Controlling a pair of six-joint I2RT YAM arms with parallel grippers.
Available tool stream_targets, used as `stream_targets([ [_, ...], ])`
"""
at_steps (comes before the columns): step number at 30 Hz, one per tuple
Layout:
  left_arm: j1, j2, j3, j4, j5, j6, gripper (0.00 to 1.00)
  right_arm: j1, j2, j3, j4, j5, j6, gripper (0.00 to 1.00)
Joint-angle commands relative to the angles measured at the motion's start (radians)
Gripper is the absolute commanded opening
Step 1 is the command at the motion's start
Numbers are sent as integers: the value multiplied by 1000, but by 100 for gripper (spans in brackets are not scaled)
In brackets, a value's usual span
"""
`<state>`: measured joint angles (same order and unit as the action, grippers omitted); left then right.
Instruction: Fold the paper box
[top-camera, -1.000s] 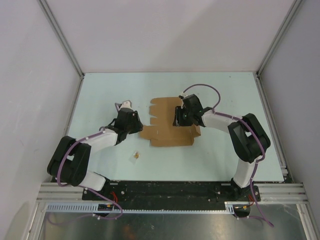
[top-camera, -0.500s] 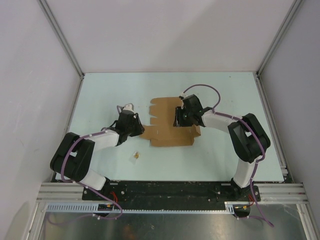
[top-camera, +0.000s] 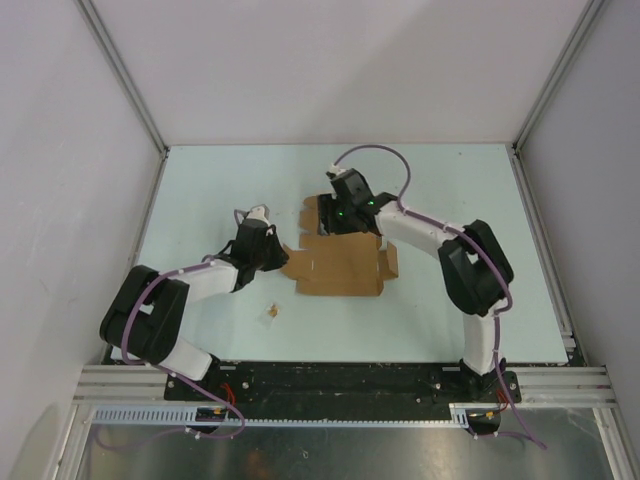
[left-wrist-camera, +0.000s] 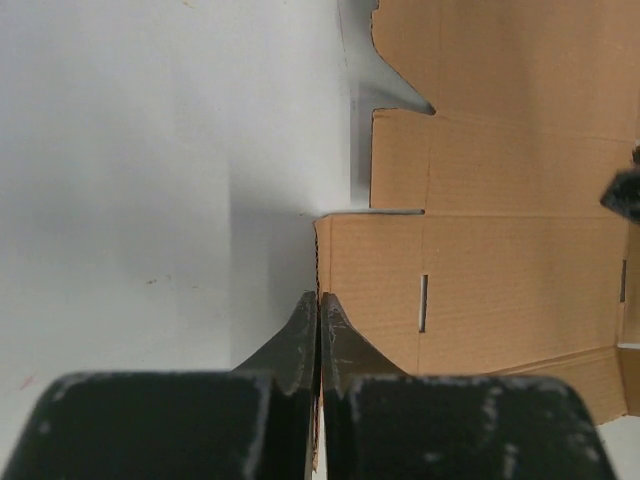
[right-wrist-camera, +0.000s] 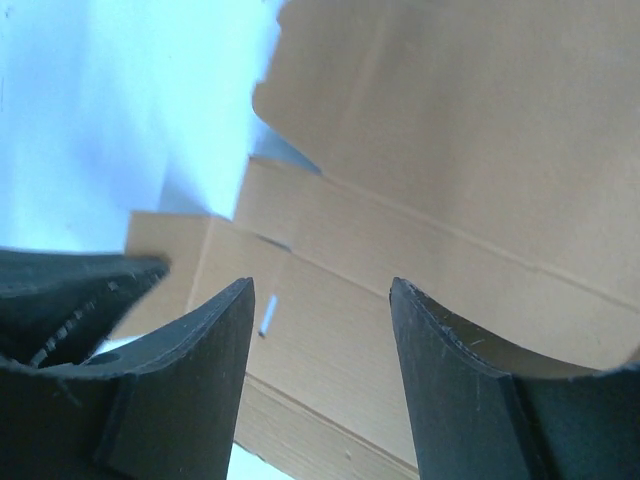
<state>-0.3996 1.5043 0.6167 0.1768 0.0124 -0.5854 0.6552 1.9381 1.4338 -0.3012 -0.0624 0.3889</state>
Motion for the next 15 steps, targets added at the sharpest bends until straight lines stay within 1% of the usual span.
stream_targets([
  [1,7,-45,-25,23,31,1,0,70,109,248,-185,178,-18,62],
  [2,7,-52,-31,24,35,1,0,95,160,292,-246,200,-15,63],
  [4,7,-67,-38,32,47,-1,0,115,211,380,-301,245,-1,64],
  [5,7,-75,-41,35,50,-1,0,124,254,451,-344,253,10,64],
  [9,7,-116,-67,52,67,-10,0,139,329,592,-423,282,65,65],
  [15,5,-161,-77,75,100,-17,0,178,427,790,-575,357,85,65],
])
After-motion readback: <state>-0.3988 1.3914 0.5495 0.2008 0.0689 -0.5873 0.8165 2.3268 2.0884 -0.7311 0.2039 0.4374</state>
